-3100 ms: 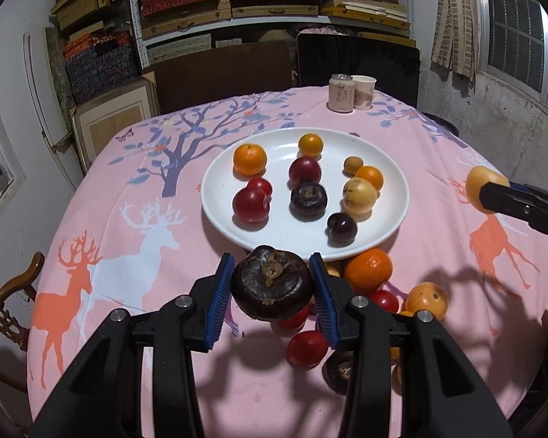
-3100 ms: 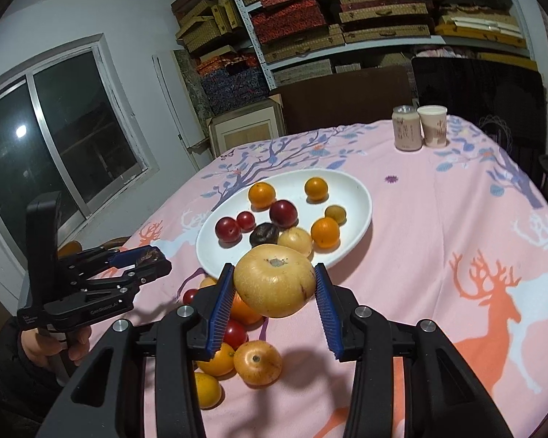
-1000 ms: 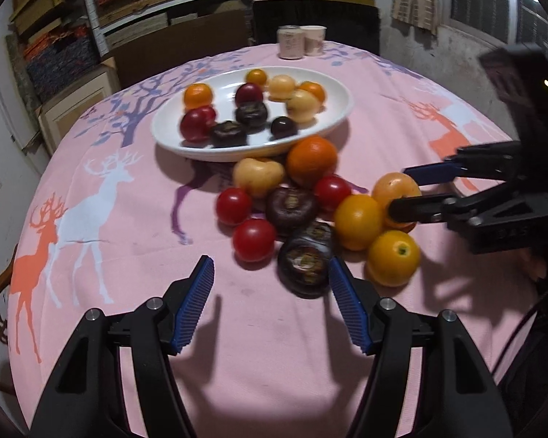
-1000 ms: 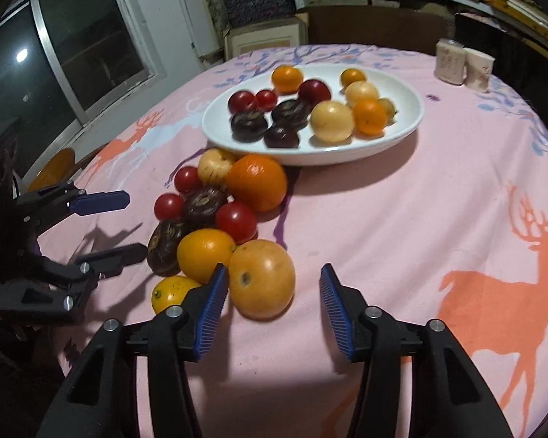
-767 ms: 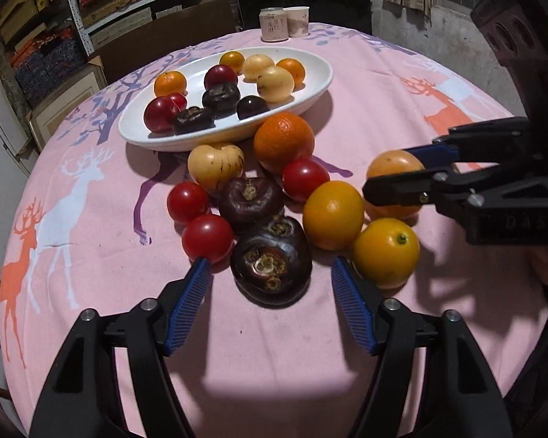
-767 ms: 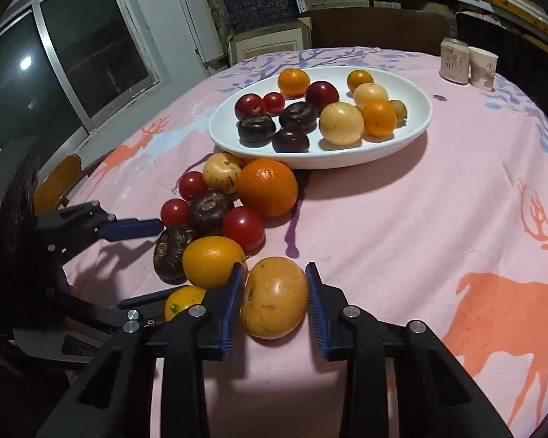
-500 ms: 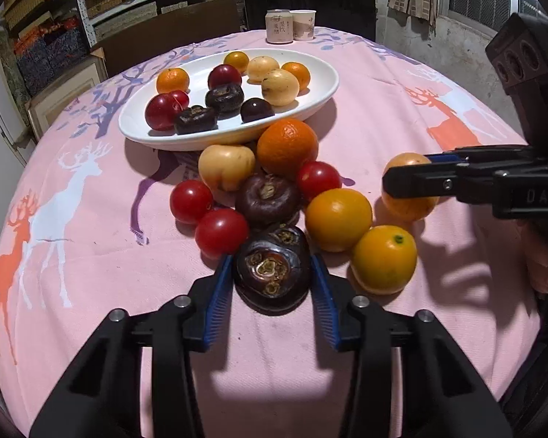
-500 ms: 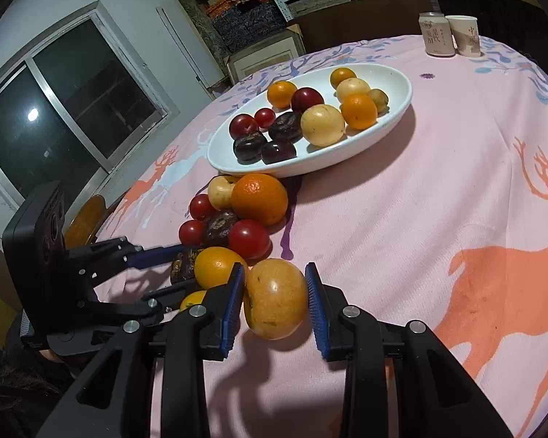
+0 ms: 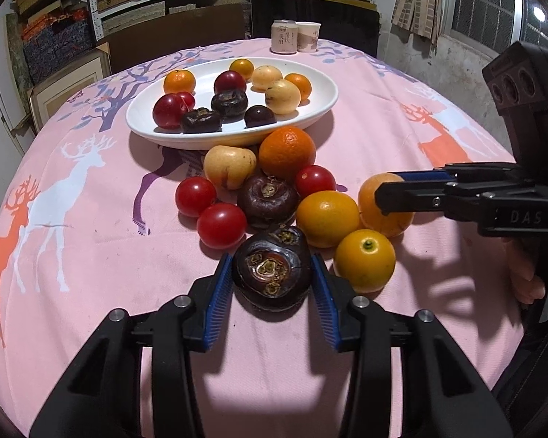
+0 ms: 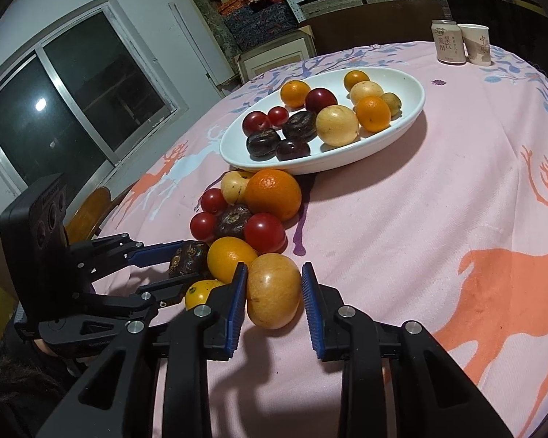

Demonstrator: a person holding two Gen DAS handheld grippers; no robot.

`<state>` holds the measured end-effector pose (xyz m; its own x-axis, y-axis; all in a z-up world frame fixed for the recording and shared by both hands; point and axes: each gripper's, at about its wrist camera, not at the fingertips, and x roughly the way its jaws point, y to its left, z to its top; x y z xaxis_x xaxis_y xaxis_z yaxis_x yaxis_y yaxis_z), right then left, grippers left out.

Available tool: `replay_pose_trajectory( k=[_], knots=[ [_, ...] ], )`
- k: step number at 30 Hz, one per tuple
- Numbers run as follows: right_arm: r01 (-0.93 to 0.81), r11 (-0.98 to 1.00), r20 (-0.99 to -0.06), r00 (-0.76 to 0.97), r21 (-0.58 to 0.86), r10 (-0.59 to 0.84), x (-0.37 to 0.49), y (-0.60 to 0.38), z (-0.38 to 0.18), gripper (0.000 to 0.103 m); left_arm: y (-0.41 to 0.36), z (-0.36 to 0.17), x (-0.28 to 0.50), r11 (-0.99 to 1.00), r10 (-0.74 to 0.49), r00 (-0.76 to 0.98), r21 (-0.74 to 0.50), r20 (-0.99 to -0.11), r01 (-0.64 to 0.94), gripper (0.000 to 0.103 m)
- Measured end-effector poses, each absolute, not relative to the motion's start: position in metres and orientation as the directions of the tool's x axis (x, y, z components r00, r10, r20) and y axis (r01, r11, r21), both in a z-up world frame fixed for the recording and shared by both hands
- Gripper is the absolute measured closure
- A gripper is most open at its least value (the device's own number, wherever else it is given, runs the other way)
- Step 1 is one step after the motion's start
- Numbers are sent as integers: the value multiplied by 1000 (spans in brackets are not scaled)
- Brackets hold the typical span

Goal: Organize fruits
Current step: 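Grasp a dark brown fruit with the left gripper while the right gripper grasps a yellow pear-like fruit, then carry both fruits onto the white plate and open both grippers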

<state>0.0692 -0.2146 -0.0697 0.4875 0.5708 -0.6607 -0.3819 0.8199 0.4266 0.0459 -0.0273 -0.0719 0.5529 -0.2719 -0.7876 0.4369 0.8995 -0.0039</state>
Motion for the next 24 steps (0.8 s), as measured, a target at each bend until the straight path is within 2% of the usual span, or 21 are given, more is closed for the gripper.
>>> replay_pose_trajectory(
  k=[4, 6, 8, 17, 24],
  knots=[
    [-392, 819, -670, 475, 419, 570, 70, -212, -71, 71, -17, -74, 46, 911, -266, 553, -19, -790, 411, 61],
    [-402, 826, -721, 421, 396, 551, 73, -203, -79, 69, -17, -77, 48, 912, -262, 538, -24, -801, 409, 61],
    [-408, 839, -730, 438, 359, 525, 70, -200, -77, 71, -20, -79, 47, 909, -252, 542, -4, -802, 416, 61],
    [-411, 812, -659, 480, 415, 579, 64, -214, -71, 72, -14, -72, 42, 913, -280, 576, -28, -768, 407, 61],
    [-348, 825, -641, 520, 445, 565, 67, -226, -66, 72, -1, -56, 42, 920, -306, 591, -71, -746, 387, 61]
  ],
)
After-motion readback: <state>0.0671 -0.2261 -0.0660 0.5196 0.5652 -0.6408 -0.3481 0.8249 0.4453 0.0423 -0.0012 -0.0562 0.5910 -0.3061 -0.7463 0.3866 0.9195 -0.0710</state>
